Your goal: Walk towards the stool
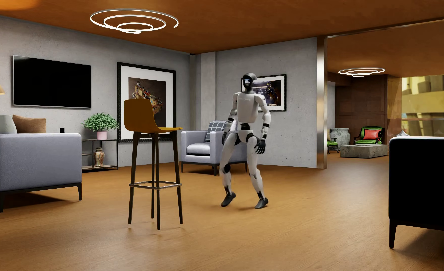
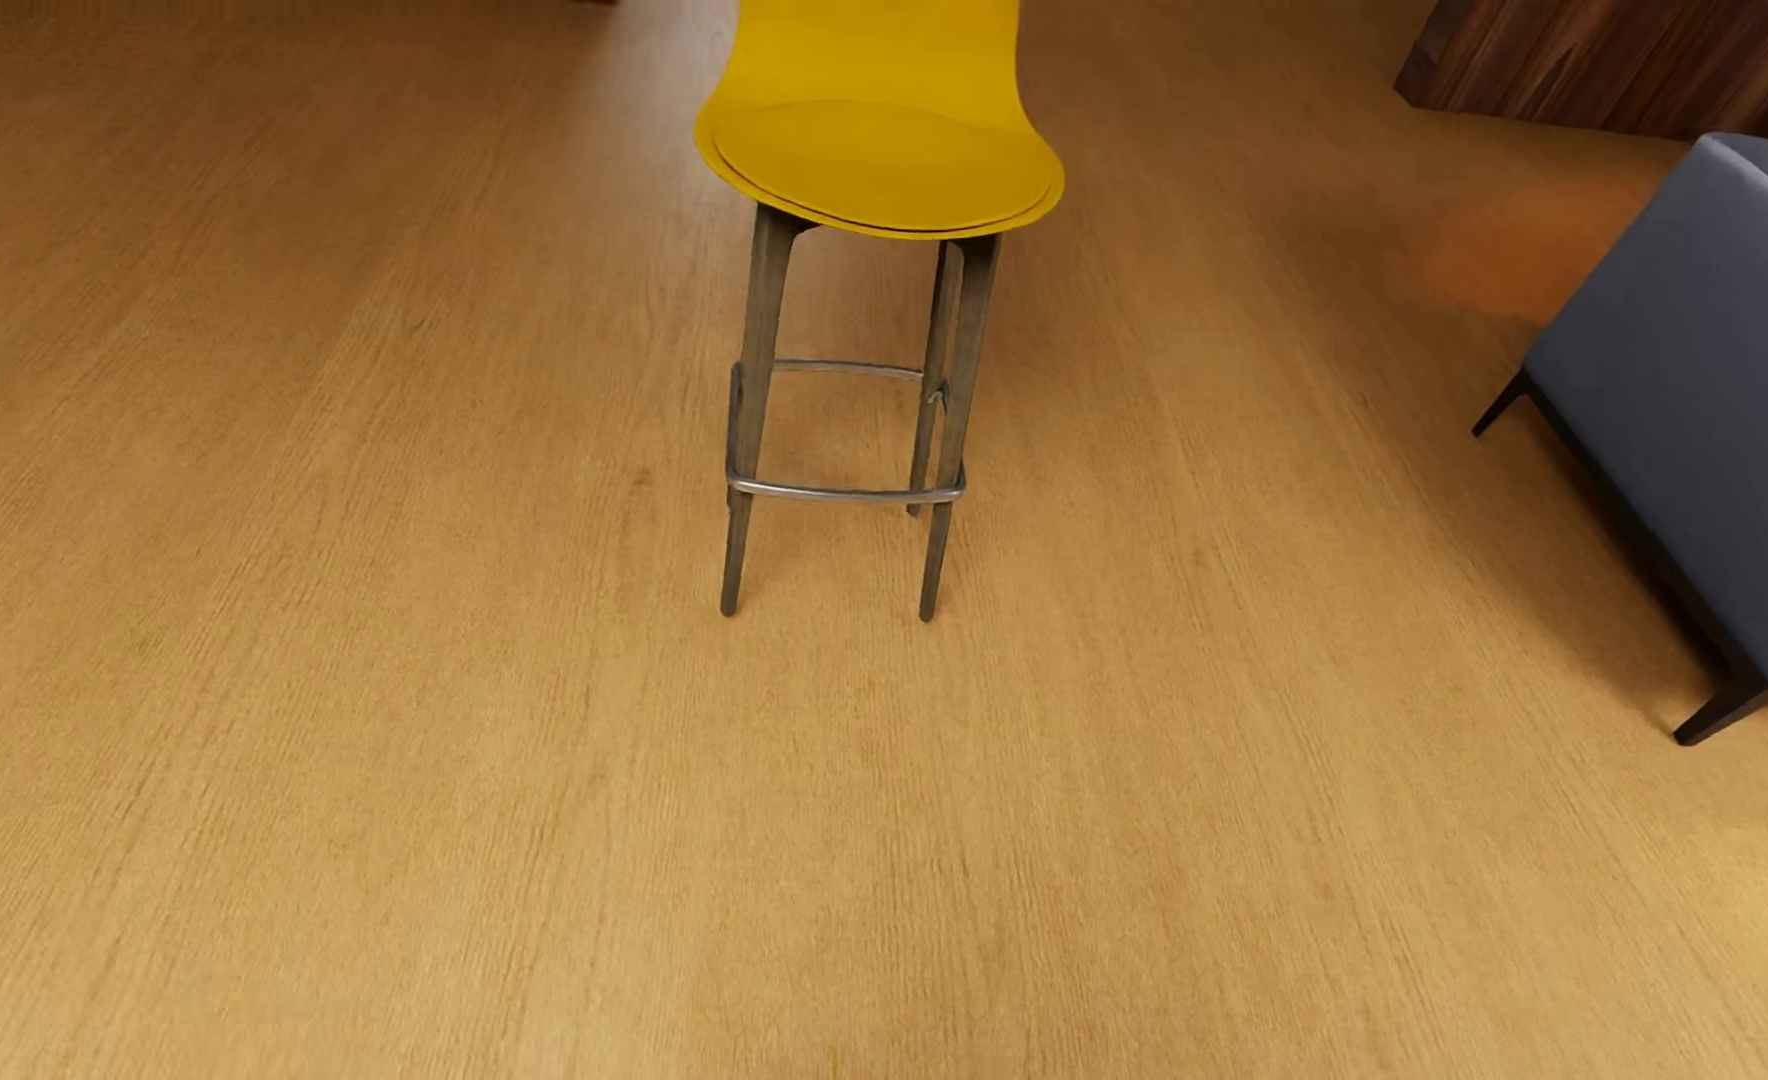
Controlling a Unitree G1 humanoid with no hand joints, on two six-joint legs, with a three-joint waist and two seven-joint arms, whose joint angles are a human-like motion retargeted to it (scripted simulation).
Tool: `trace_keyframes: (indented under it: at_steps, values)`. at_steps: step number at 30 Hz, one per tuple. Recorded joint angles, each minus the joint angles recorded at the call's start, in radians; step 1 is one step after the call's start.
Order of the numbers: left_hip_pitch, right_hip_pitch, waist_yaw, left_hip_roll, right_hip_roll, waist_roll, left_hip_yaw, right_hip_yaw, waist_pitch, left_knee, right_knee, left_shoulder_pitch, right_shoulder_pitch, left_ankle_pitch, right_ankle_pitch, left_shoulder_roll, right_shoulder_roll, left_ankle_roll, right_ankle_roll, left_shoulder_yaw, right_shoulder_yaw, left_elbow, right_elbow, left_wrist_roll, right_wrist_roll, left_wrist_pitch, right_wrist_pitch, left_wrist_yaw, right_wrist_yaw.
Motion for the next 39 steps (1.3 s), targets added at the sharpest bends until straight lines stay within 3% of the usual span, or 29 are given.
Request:
trace_keyframes:
  at_steps: [2, 3, 5, 6, 8, 9, 11, 13, 14, 15, 17, 19, 23, 25, 27, 29, 31, 33, 36, 39]
  values:
    - [0.056, 0.006, -0.022, -0.005, 0.005, 0.018, 0.0, 0.0, 0.0, -0.006, -0.276, 0.005, -0.008, -0.058, -0.075, 0.009, -0.004, 0.0, 0.0, -0.034, -0.009, -0.007, -0.018, 0.0, 0.0, 0.0, 0.0, 0.0, 0.0]
    - [0.074, 0.015, -0.036, -0.013, -0.004, 0.021, 0.0, 0.0, -0.005, -0.006, -0.415, 0.005, -0.013, -0.086, -0.165, 0.017, -0.002, 0.0, 0.0, -0.046, -0.009, -0.008, -0.023, 0.0, 0.0, 0.0, 0.0, 0.0, 0.0]
    - [0.121, 0.027, -0.048, -0.021, -0.039, 0.025, 0.0, 0.0, -0.004, 0.014, -0.424, 0.0, -0.005, -0.146, -0.324, 0.03, 0.012, 0.0, 0.0, -0.032, -0.002, 0.007, -0.034, 0.0, 0.0, 0.0, 0.0, 0.0, 0.0]
    - [0.147, 0.022, -0.048, -0.021, -0.049, 0.028, 0.0, 0.0, 0.0, 0.028, -0.424, -0.001, 0.003, -0.174, -0.298, 0.036, 0.019, 0.0, 0.0, -0.013, 0.007, 0.015, -0.041, 0.0, 0.0, 0.0, 0.0, 0.0, 0.0]
    - [0.182, -0.008, -0.046, -0.013, -0.058, 0.039, 0.0, 0.0, -0.001, 0.063, -0.383, -0.002, 0.018, -0.192, -0.059, 0.04, 0.033, 0.0, 0.0, 0.051, 0.036, 0.028, -0.046, 0.0, 0.0, 0.0, 0.0, 0.0, 0.0]
    - [0.186, -0.025, -0.041, 0.001, -0.059, 0.051, 0.0, 0.0, -0.002, 0.088, -0.336, -0.006, 0.021, -0.156, 0.048, 0.037, 0.038, 0.0, 0.0, 0.086, 0.056, 0.033, -0.036, 0.0, 0.0, 0.0, 0.0, 0.0, 0.0]
    - [0.171, -0.026, -0.018, 0.052, -0.041, 0.094, 0.0, 0.0, 0.015, 0.18, -0.238, -0.013, 0.01, 0.04, 0.102, 0.014, 0.041, 0.0, 0.0, 0.153, 0.106, 0.039, 0.014, 0.0, 0.0, 0.0, 0.0, 0.0, 0.0]
    - [-0.004, 0.019, 0.0, 0.121, -0.016, 0.131, 0.0, 0.0, 0.007, 0.426, -0.243, -0.025, -0.013, 0.357, 0.036, 0.001, 0.019, 0.0, 0.0, 0.143, 0.134, 0.008, 0.042, 0.0, 0.0, 0.0, 0.0, 0.0, 0.0]
    - [-0.113, 0.038, 0.01, 0.149, -0.005, 0.147, 0.0, 0.0, 0.003, 0.56, -0.254, -0.033, -0.026, 0.442, 0.004, -0.001, 0.002, 0.0, 0.0, 0.125, 0.136, -0.024, 0.039, 0.0, 0.0, 0.0, 0.0, 0.0, 0.0]
    - [-0.224, 0.056, 0.022, 0.173, 0.006, 0.164, 0.0, 0.0, 0.003, 0.698, -0.262, -0.044, -0.038, 0.461, -0.026, 0.0, -0.021, 0.0, 0.0, 0.105, 0.132, -0.067, 0.026, 0.0, 0.0, 0.0, 0.0, 0.0, 0.0]
    - [-0.355, 0.085, 0.069, 0.163, 0.007, 0.158, 0.0, 0.0, 0.018, 0.805, -0.276, -0.061, -0.086, 0.314, -0.06, -0.009, -0.065, 0.0, 0.0, 0.101, 0.097, -0.14, 0.02, 0.0, 0.0, 0.0, 0.0, 0.0, 0.0]
    - [-0.429, 0.113, 0.119, 0.137, 0.0, 0.134, 0.0, 0.0, 0.023, 0.736, -0.301, -0.067, -0.143, 0.257, -0.098, -0.018, -0.097, 0.0, 0.0, 0.116, 0.042, -0.176, 0.034, 0.0, 0.0, 0.0, 0.0, 0.0, 0.0]
    - [-0.369, 0.16, 0.184, 0.073, -0.006, 0.097, 0.0, 0.0, -0.005, 0.191, -0.354, -0.053, -0.236, 0.291, -0.183, -0.013, -0.144, 0.0, 0.0, 0.096, -0.071, -0.173, -0.009, 0.0, 0.0, 0.0, 0.0, 0.0, 0.0]
    - [-0.304, 0.204, 0.174, 0.066, 0.006, 0.117, 0.0, 0.0, -0.028, 0.015, -0.377, -0.04, -0.278, 0.283, -0.268, -0.023, -0.168, 0.0, 0.0, 0.065, -0.087, -0.111, -0.066, 0.0, 0.0, 0.0, 0.0, 0.0, 0.0]
    - [-0.283, 0.293, 0.11, 0.073, 0.012, 0.16, 0.0, 0.0, -0.06, -0.029, -0.349, -0.036, -0.314, 0.321, -0.375, -0.038, -0.185, 0.0, 0.0, -0.001, -0.084, -0.024, -0.127, 0.0, 0.0, 0.0, 0.0, 0.0, 0.0]
    - [-0.268, 0.309, 0.04, 0.091, 0.016, 0.186, 0.0, 0.0, -0.07, -0.023, -0.339, -0.056, -0.304, 0.319, -0.399, -0.051, -0.151, 0.0, 0.0, -0.101, -0.123, 0.059, -0.14, 0.0, 0.0, 0.0, 0.0, 0.0, 0.0]
    - [-0.232, 0.292, 0.038, 0.083, 0.014, 0.165, 0.0, 0.0, -0.08, -0.026, -0.371, -0.076, -0.244, 0.298, -0.405, -0.046, -0.064, 0.0, 0.0, -0.112, -0.155, 0.081, -0.072, 0.0, 0.0, 0.0, 0.0, 0.0, 0.0]
    - [-0.196, 0.303, 0.04, 0.073, 0.01, 0.148, 0.0, 0.0, -0.086, -0.037, -0.383, -0.084, -0.185, 0.252, -0.404, -0.038, 0.01, 0.0, 0.0, -0.056, -0.092, 0.039, 0.023, 0.0, 0.0, 0.0, 0.0, 0.0, 0.0]
    - [-0.165, 0.334, 0.047, 0.073, 0.005, 0.142, 0.0, 0.0, -0.089, -0.038, -0.381, -0.11, -0.115, 0.208, -0.431, -0.043, 0.076, 0.0, 0.0, 0.037, 0.115, -0.05, 0.158, 0.0, 0.0, 0.0, 0.0, 0.0, 0.0]
    - [-0.151, 0.355, 0.06, 0.065, -0.004, 0.13, 0.0, 0.0, -0.087, -0.021, -0.385, -0.132, -0.046, 0.164, -0.443, -0.053, 0.11, 0.0, 0.0, 0.079, 0.121, -0.097, 0.23, 0.0, 0.0, 0.0, 0.0, 0.0, 0.0]
